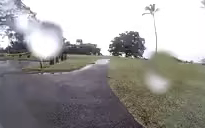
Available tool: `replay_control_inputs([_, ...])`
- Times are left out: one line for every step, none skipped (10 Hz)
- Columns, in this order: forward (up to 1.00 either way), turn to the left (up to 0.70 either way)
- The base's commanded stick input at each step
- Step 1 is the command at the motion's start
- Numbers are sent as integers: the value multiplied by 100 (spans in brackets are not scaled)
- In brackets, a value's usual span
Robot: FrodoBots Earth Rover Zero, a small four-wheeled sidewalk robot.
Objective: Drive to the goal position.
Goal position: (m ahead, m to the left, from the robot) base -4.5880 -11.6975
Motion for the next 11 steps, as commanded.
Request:
replay_control_inputs([0, -70])
replay_control_inputs([0, -70])
replay_control_inputs([0, -70])
replay_control_inputs([0, -70])
replay_control_inputs([0, -70])
replay_control_inputs([0, -70])
replay_control_inputs([0, -70])
replay_control_inputs([0, -70])
replay_control_inputs([0, -70])
replay_control_inputs([0, -70])
replay_control_inputs([0, -70])
